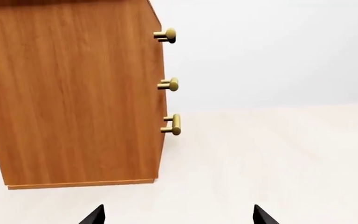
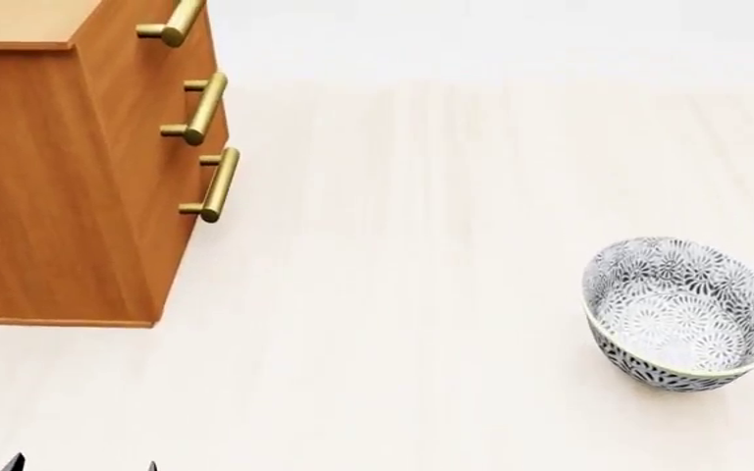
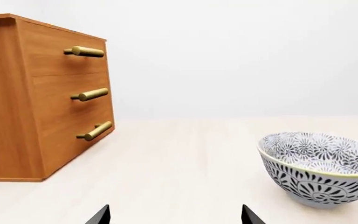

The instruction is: Put the bowl on top of the cabinet.

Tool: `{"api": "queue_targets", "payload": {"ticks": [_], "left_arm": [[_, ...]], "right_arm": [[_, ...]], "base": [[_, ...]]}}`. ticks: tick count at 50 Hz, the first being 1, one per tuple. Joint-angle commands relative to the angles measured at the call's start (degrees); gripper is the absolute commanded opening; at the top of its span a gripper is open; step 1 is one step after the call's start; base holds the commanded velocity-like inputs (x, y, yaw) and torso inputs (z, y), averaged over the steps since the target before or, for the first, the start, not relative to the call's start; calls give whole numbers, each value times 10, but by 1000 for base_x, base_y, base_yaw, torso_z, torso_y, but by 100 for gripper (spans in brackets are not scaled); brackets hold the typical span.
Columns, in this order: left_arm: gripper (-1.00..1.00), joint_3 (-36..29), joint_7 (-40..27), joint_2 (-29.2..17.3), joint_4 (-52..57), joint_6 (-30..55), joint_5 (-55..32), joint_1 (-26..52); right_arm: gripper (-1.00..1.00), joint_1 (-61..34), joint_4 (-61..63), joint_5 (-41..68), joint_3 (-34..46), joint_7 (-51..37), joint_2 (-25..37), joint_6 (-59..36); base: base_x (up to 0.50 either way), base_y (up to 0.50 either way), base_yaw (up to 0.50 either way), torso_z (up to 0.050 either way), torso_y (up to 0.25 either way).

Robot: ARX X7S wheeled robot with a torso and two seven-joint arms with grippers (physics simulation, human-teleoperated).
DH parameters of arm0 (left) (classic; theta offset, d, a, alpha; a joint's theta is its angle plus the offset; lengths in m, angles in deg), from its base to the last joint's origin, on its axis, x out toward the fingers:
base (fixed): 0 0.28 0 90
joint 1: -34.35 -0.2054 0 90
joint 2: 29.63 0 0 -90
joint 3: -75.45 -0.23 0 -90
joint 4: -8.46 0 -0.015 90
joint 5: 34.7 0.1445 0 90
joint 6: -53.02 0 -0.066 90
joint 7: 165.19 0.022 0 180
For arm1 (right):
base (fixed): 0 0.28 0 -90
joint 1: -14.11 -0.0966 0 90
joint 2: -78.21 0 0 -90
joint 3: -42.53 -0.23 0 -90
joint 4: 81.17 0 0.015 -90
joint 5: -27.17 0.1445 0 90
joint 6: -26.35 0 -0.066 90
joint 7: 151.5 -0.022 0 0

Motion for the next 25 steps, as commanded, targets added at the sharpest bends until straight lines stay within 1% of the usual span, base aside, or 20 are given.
{"api": "queue_targets", "payload": {"ticks": [1, 7, 25], "left_arm": [[100, 5, 4, 4, 23, -7, 16, -17], [100, 1, 0, 0, 27, -11, 17, -21], [100, -7, -9, -8, 19, -12, 10, -13]], "right_arm": [[100, 29, 22, -25, -3, 5, 0, 35], [100, 35, 24, -26, -1, 5, 2, 46], [100, 32, 20, -27, 3, -2, 6, 49]], "base": [[156, 0, 0, 0, 0], [233, 0, 0, 0, 0], [306, 0, 0, 0, 0]]}}
